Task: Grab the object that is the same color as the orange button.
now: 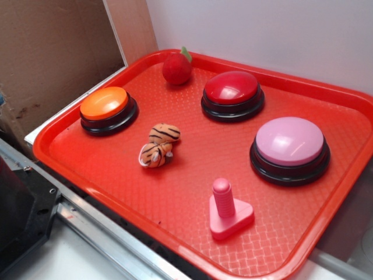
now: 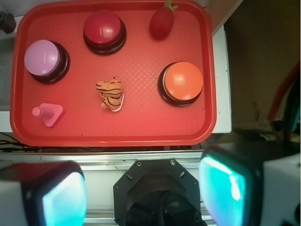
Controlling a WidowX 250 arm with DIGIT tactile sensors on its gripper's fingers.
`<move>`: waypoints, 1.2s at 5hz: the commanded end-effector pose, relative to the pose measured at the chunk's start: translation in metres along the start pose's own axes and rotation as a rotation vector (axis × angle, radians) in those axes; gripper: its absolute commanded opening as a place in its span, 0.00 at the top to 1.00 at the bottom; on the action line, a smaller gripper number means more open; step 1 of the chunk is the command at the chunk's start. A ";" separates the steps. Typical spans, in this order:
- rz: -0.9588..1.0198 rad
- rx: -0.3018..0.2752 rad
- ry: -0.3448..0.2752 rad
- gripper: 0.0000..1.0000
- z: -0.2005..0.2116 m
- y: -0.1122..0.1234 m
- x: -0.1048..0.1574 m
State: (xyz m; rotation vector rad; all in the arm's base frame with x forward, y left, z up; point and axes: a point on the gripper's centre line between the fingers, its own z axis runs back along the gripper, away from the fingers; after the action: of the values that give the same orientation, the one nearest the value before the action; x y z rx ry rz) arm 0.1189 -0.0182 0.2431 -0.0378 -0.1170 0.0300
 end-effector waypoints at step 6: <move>-0.223 -0.031 0.115 0.00 -0.065 -0.074 0.082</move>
State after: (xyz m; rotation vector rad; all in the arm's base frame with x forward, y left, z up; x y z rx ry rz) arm 0.2091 -0.0883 0.1835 -0.0474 0.0302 -0.1964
